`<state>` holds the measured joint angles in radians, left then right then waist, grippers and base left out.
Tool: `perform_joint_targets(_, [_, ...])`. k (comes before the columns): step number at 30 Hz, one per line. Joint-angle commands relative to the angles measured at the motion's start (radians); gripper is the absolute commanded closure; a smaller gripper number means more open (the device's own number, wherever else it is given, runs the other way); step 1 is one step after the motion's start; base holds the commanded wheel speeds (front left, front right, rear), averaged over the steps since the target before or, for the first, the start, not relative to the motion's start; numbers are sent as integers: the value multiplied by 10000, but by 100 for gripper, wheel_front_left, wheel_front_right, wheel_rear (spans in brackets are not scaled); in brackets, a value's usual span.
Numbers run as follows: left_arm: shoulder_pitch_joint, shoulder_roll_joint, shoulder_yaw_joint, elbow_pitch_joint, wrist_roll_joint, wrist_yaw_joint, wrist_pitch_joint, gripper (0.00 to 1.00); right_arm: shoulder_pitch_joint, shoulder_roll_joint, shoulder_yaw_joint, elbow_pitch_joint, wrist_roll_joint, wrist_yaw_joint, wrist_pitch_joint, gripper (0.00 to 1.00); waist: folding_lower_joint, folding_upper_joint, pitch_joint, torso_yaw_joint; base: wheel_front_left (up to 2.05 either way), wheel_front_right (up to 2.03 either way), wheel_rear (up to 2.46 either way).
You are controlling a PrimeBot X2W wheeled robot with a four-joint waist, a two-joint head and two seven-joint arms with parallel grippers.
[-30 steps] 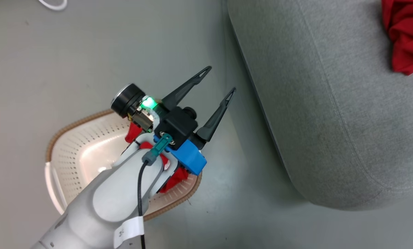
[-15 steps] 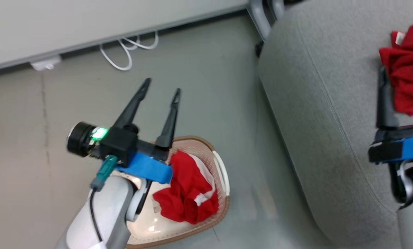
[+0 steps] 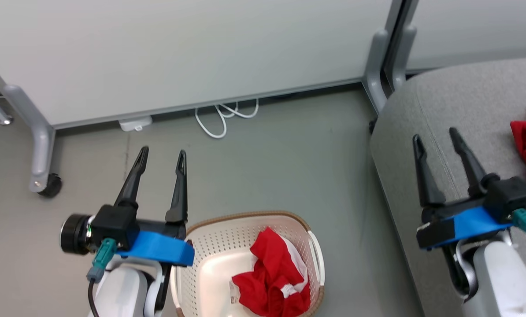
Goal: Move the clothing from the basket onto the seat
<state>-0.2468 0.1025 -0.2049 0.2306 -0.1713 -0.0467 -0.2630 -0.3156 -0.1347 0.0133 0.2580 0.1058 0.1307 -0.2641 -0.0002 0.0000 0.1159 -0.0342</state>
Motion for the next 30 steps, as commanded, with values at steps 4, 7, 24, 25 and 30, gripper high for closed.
perform_joint_targets(4, [606, -234, 495, 39, 178, -192, -27, 0, 671, 215, 118, 117, 54, 1, -4, 0, 2, 0, -599, 371, 0, 0, 0])
perform_joint_targets(7, [925, -345, 746, 52, 256, -308, -27, 0, 1041, 298, 159, 126, 107, 1, -6, 0, 2, 0, -828, 448, 0, 0, 0])
perform_joint_targets(24, [1693, -523, 1249, 88, 396, -594, -28, 0, 2369, 755, 409, -306, 295, 1, -6, 0, 2, 0, -1156, 638, 0, 0, 0])
perform_joint_targets(25, [1721, -524, 1233, 100, 365, -599, -28, 0, 2431, 770, 389, -327, 329, 1, -6, 0, 2, 0, -1158, 653, 0, 0, 0])
perform_joint_targets(30, [1787, -526, 1150, 134, 277, -595, -28, 0, 2675, 827, 315, -393, 363, 1, -6, 0, 2, 0, -1154, 715, 0, 0, 0])
